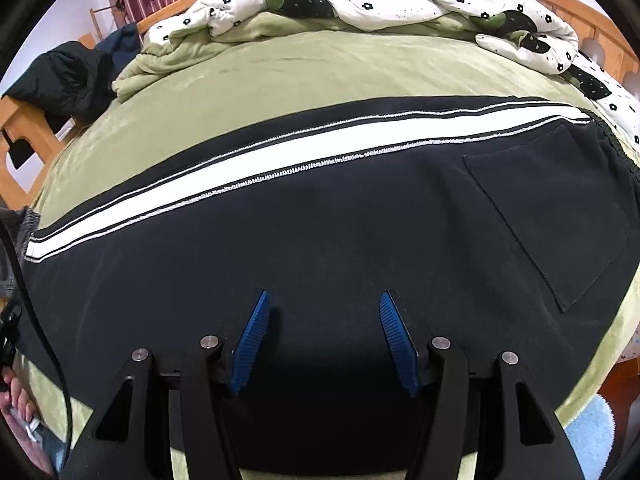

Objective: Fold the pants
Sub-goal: 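Grasp the bunched black cuff with the left gripper, then lift the cuff with the left gripper and lay it over the pants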

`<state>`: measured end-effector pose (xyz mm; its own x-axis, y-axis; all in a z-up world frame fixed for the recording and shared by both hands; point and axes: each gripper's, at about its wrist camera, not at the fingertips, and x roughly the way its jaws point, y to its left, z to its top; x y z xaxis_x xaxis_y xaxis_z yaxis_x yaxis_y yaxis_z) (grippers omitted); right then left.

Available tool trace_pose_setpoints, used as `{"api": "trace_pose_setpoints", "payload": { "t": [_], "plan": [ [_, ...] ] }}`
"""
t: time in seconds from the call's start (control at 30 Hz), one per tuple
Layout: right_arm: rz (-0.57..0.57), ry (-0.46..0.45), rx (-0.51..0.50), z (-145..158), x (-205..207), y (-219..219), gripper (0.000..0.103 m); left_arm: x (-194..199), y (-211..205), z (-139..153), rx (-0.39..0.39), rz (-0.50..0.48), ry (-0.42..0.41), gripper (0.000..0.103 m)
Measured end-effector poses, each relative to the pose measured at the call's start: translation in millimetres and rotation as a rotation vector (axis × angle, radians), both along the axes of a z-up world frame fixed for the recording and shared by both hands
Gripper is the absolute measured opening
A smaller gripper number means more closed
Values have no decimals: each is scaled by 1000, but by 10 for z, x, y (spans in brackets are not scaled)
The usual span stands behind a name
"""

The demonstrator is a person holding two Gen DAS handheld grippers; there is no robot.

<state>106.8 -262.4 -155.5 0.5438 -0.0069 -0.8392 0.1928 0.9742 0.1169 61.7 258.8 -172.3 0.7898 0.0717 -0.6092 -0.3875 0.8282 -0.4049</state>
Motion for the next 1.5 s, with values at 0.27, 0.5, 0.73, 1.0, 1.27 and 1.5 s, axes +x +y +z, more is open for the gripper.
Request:
{"api": "trace_pose_setpoints", "payload": {
  "t": [0.27,0.5,0.73,1.0,1.27,1.5],
  "plan": [
    [-34,-115,7,327,-320,-497,57,-35,-967,1028,339,-133,-119,16],
    [-52,-194,-28,476,-543,-1101,57,-23,-2484,1491,548,-382,-178,16],
    [-120,-239,-73,570,-826,-1851,57,72,-3848,1037,495,-570,-84,16],
    [-139,-233,-20,482,-1006,-2148,57,72,-4669,203,441,-732,91,16],
    [-18,-233,80,381,-709,-1663,57,-25,-4202,448,311,-796,115,29],
    [124,-224,188,345,-351,-941,57,-304,-3534,599,359,-760,49,48]
  ]
}}
